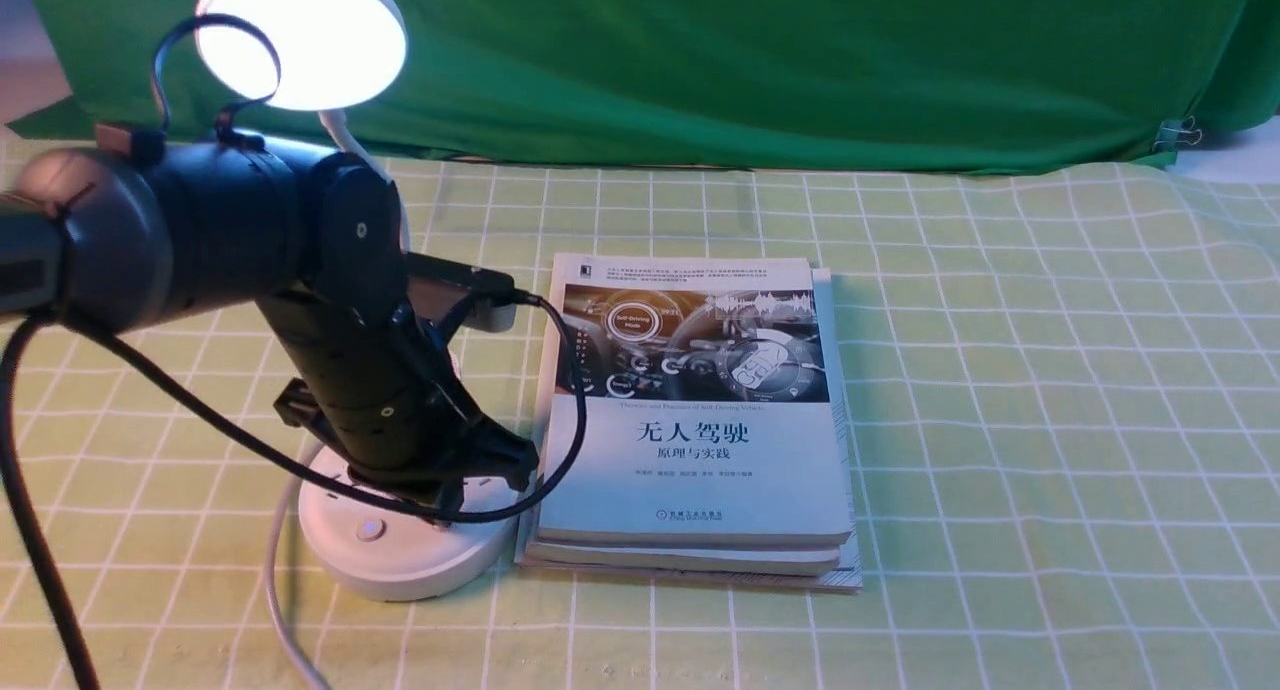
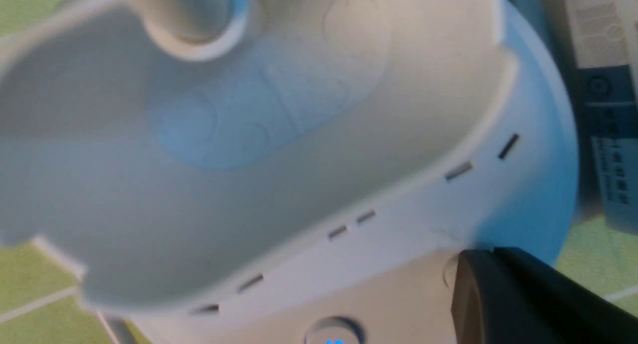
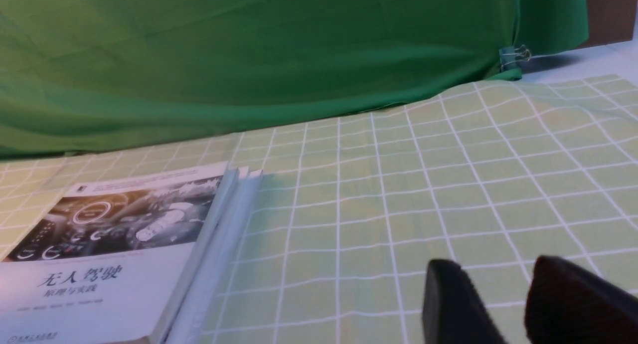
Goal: Turn off the desk lamp on the green coffee tablecloth by hand.
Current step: 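Press the power button on the round power strip under the lamp with the left gripper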
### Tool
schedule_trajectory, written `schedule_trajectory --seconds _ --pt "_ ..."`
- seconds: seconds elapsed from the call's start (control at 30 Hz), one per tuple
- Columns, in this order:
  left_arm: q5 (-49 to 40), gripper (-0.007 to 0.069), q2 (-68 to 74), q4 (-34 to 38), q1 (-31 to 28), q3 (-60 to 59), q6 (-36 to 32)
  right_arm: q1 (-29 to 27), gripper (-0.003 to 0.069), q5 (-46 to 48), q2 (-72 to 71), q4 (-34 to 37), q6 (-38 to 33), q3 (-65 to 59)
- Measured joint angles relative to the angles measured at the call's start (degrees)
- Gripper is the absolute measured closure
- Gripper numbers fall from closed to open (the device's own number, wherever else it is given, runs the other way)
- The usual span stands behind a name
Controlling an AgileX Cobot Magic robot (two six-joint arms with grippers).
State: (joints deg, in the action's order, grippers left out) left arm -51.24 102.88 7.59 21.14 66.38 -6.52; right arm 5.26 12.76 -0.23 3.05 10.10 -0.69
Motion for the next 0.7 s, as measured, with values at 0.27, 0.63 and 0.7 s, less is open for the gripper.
schedule_trajectory --seconds 0.27,0.63,0.7 --pt "0.03 0.0623 0.2 0.4 0.0 0.18 0.07 0.0 0.0421 0.0 0.0 0.0 0.0 0.0" --pt "-0.42 0.0623 -2.3 0.03 0.0 0.04 0.51 0.0 0.0421 0.03 0.0 0.0 0.0 0.0" --pt "-0.12 0.0623 -2.3 -0.02 0.0 0.04 0.51 0.0 0.0421 0.03 0.0 0.0 0.0 0.0"
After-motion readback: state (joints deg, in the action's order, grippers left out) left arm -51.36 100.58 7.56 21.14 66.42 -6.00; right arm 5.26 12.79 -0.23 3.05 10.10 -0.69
